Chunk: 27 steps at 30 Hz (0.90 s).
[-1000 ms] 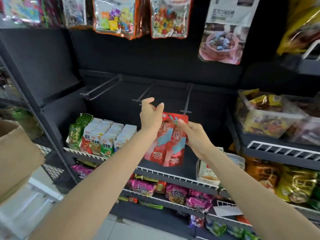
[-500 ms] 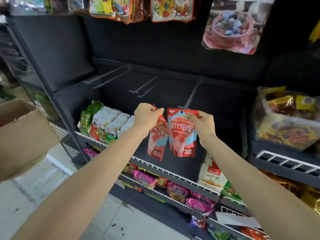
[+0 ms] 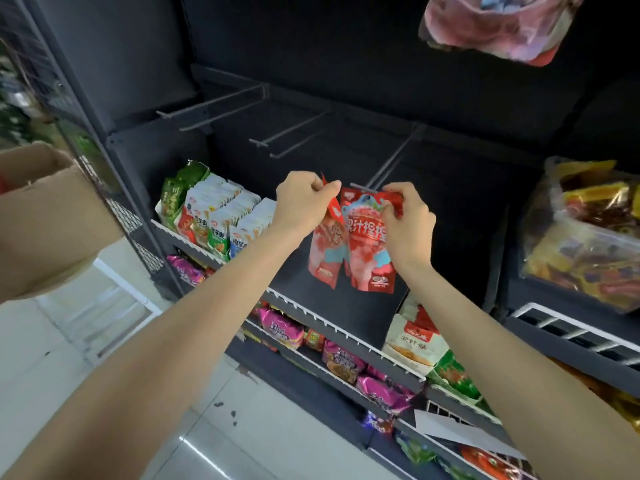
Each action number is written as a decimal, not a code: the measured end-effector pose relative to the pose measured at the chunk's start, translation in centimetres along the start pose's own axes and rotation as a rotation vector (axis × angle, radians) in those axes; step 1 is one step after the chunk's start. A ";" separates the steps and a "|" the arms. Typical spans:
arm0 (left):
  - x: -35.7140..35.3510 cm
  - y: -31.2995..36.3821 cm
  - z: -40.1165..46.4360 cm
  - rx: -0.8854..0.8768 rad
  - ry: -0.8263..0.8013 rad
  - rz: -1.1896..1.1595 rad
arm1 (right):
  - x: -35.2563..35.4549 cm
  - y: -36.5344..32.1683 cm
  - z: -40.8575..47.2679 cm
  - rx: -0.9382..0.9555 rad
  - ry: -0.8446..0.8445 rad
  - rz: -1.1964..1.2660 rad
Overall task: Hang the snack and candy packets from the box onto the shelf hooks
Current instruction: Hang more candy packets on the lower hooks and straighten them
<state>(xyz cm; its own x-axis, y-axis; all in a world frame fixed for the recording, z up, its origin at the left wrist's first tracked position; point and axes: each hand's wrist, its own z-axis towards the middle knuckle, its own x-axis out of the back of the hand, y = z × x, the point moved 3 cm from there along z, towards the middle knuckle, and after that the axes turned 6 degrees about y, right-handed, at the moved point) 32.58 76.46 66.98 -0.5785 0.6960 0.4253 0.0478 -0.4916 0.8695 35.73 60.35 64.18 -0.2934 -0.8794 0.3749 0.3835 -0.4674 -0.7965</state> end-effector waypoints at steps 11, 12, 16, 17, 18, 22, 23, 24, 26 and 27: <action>-2.2 -1.3 2.2 0.106 -0.014 -0.058 | -1.5 4.1 6.3 0.097 -0.018 -0.211; -2.5 -1.1 2.6 0.107 -0.016 -0.048 | -1.6 4.6 7.3 0.082 -0.024 -0.230; -3.5 -0.7 4.0 0.117 -0.021 -0.009 | -2.0 5.7 11.3 -0.056 -0.112 -0.280; -3.6 -0.6 4.2 0.120 -0.024 -0.008 | -2.1 5.8 12.1 -0.094 -0.146 -0.300; -3.8 -0.5 4.4 0.123 -0.028 -0.006 | -2.3 5.7 12.8 -0.119 -0.185 -0.328; -3.8 -0.5 4.8 0.137 -0.037 -0.021 | -2.6 6.0 14.9 -0.252 -0.237 -0.379; -3.8 -0.5 4.8 0.141 -0.042 -0.024 | -2.7 6.1 15.2 -0.274 -0.249 -0.402; -3.8 -0.5 4.8 0.143 -0.046 -0.025 | -2.7 6.2 15.3 -0.287 -0.257 -0.410; -3.8 -0.4 4.8 0.140 -0.052 -0.025 | -2.7 6.1 15.1 -0.285 -0.232 -0.368; -3.8 -0.4 4.7 0.142 -0.054 -0.025 | -2.5 5.9 14.6 -0.265 -0.187 -0.342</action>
<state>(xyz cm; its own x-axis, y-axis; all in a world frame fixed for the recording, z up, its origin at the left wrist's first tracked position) 38.58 76.49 66.16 -0.5362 0.7362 0.4130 0.1507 -0.3979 0.9049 51.56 58.49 65.43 -0.1917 -0.6912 0.6968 0.0487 -0.7158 -0.6966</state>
